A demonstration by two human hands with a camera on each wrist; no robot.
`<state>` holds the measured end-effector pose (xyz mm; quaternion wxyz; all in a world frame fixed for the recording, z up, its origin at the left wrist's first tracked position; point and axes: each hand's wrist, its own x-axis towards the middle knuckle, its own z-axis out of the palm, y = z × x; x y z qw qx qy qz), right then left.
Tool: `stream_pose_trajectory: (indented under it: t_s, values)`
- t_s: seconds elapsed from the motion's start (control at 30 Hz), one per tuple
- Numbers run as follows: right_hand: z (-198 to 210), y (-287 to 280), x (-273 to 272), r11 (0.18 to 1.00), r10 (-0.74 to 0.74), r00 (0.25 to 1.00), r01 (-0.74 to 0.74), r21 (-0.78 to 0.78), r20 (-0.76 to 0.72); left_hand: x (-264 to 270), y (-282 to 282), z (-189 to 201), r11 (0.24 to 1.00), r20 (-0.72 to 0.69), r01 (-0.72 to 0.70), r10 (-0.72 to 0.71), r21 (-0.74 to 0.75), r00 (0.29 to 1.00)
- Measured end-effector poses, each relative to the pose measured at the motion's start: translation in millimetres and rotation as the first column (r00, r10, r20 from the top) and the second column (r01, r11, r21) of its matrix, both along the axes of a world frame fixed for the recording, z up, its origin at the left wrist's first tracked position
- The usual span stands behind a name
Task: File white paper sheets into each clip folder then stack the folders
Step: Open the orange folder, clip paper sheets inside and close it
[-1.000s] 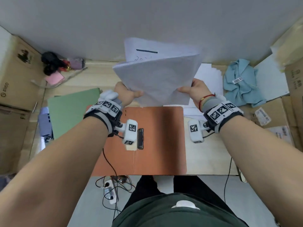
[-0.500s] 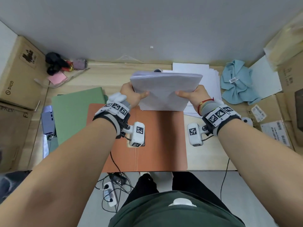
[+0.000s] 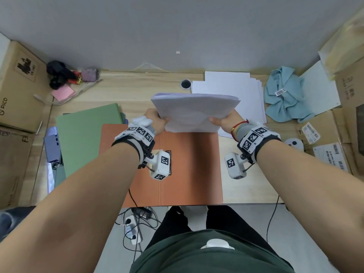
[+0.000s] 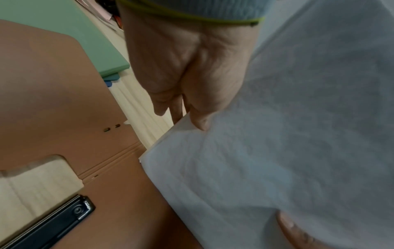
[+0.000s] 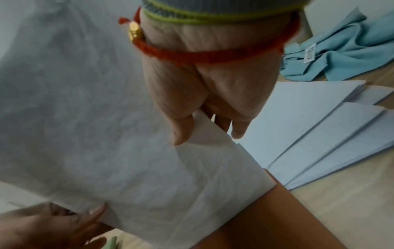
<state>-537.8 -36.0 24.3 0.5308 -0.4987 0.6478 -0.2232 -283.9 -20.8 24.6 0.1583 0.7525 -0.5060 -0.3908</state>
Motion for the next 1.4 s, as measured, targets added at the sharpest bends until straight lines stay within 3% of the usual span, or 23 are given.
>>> stream_pose_trajectory:
  t_s: [0.33, 0.47, 0.63, 0.7, 0.83, 1.03, 1.2, 1.4]
  values:
    - [-22.1, -10.3, 2.4, 0.993, 0.09, 0.968, -0.069, 0.095, -0.233, -1.2, -0.2, -25.3, 0.999, 0.03, -0.021, 0.02, 0.046, 0.999]
    - [-9.8, -13.4, 9.8, 0.982, 0.159, 0.97, -0.137, 0.132, -0.182, -5.3, -8.2, -23.7, 0.984, 0.099, -0.148, 0.138, 0.104, 0.985]
    - [-8.0, -8.5, 24.6, 0.963, 0.246, 0.959, -0.226, 0.147, -0.139, -10.6, -10.1, -33.1, 0.977, 0.075, -0.159, 0.15, 0.14, 0.986]
    - [-10.1, -6.9, 27.5, 0.967, 0.213, 0.971, -0.192, 0.169, -0.113, -6.9, -8.1, -40.4, 0.974, 0.087, -0.168, 0.156, 0.153, 0.984]
    - [-32.2, -14.3, 20.1, 0.967, -0.029, 0.999, 0.032, 0.254, -0.016, 0.2, 8.1, -52.1, 0.966, 0.07, -0.14, 0.128, 0.218, 0.989]
    - [-127.0, -10.6, -8.1, 0.891, 0.038, 0.997, -0.002, 0.454, -0.069, 4.5, 38.5, -73.3, 0.972, -0.057, -0.03, 0.044, 0.231, 0.997]
    - [-67.5, 41.2, 28.4, 0.918, 0.087, 0.964, 0.021, 0.397, -0.252, 0.9, 59.6, -94.2, 0.966, -0.067, -0.049, 0.069, 0.255, 0.995]
    - [-71.2, 69.1, 29.6, 0.892, -0.021, 0.958, 0.147, 0.427, -0.287, -3.9, 67.8, -102.5, 0.963, -0.081, -0.041, 0.065, 0.268, 0.995]
